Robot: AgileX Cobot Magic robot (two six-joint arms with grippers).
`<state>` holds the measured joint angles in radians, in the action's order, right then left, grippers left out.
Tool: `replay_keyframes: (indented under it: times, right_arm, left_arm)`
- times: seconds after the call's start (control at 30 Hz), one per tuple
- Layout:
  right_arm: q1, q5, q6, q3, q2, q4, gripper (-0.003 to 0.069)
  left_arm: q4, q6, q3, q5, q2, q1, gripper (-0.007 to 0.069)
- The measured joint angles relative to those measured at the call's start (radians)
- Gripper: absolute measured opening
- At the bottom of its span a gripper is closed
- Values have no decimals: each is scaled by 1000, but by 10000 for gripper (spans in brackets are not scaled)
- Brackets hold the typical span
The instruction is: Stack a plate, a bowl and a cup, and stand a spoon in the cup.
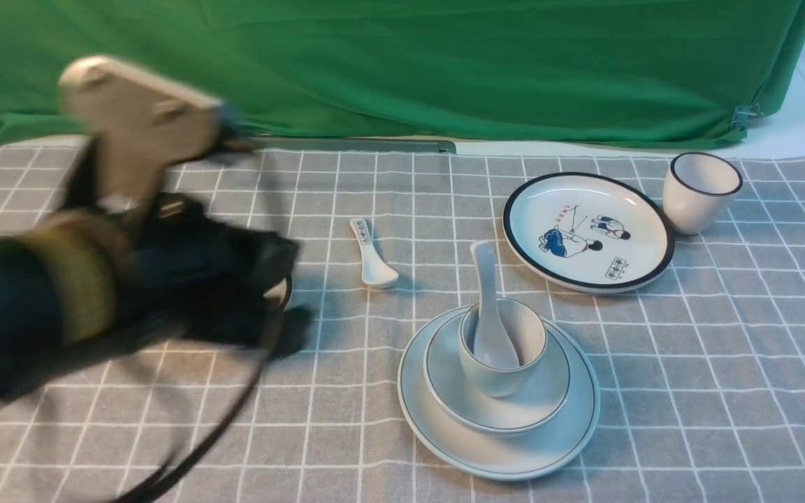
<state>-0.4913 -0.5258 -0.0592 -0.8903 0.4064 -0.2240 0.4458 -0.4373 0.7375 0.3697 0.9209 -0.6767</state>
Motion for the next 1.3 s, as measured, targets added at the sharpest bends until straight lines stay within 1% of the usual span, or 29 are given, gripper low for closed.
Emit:
replay_keyframes:
  times: [0.1,0.17,0.2,0.23,0.33,0.47,0.63,1.1,1.2,1.27,1.3]
  right_arm:
    - [0,148,-1,123,-122,0,44]
    - [0,297,-6,265,-231,0,44]
    - [0,307,-6,274,-238,0,44]
    - [0,383,-12,343,-290,0,47]
    - [0,441,-13,402,-333,0,66]
    - [0,454,-14,419,-343,0,106]
    - [0,447,-14,419,-344,0,134]
    - [0,444,-14,419,-345,0,162]
    - [0,444,-14,419,-345,0,169]
    - [0,444,-14,419,-345,0,175]
    - [0,444,-14,419,-345,0,175]
  left_arm:
    - [5,-27,-87,-8,-118,0,8]
    - [5,-48,-194,-9,-255,0,8]
    - [5,-50,-210,-9,-274,0,8]
    - [-5,-69,-265,-9,-348,0,9]
    - [-27,-76,-335,-10,-462,0,10]
    - [-34,-77,-374,-12,-568,0,10]
    - [-37,-64,-375,-13,-616,0,10]
    - [-48,-57,-375,-13,-617,0,11]
    - [-118,4,-375,-13,-633,17,11]
    - [-244,138,-378,-15,-657,66,11]
    - [-274,156,-379,-16,-663,73,11]
